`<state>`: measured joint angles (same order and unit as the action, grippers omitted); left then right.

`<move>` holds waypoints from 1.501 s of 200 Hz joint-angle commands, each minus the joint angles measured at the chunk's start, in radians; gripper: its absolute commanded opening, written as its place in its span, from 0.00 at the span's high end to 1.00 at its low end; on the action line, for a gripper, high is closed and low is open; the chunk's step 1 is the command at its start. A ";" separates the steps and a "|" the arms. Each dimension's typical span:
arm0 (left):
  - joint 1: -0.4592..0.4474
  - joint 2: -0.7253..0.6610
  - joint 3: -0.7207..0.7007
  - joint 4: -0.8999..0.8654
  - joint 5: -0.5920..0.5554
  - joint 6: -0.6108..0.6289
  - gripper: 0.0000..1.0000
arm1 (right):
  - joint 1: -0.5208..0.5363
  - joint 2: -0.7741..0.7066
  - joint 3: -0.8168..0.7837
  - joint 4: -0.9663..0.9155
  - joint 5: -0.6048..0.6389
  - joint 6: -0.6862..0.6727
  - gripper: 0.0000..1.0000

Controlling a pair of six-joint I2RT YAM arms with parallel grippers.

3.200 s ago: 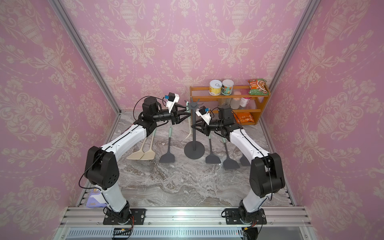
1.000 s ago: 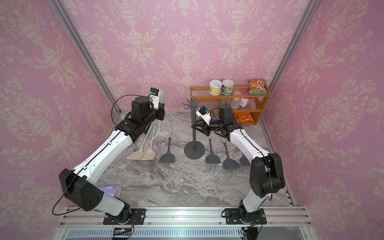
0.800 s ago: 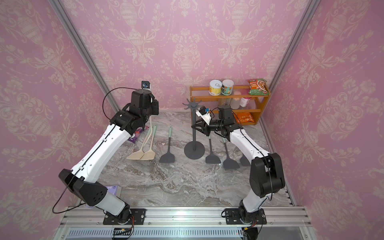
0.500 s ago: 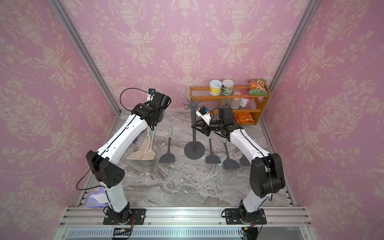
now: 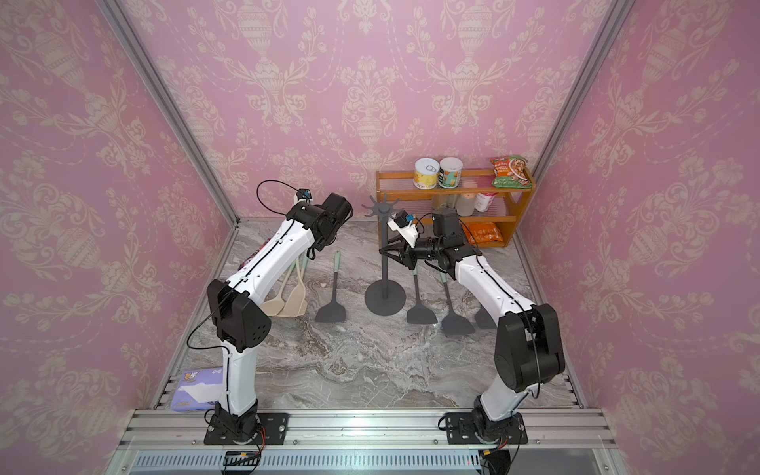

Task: Take the spatula off the kitchen utensil rack
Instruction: Place the spatula at the center of the board.

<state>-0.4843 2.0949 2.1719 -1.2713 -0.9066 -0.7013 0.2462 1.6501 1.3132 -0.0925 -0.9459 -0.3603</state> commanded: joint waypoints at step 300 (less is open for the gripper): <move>0.116 0.416 0.184 0.071 0.149 0.072 0.87 | -0.008 0.018 -0.032 -0.258 0.065 0.048 1.00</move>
<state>-0.3809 2.4813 2.3444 -1.1324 -0.7891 -0.6006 0.2462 1.6428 1.3136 -0.1177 -0.9379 -0.3740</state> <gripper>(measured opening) 0.152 0.241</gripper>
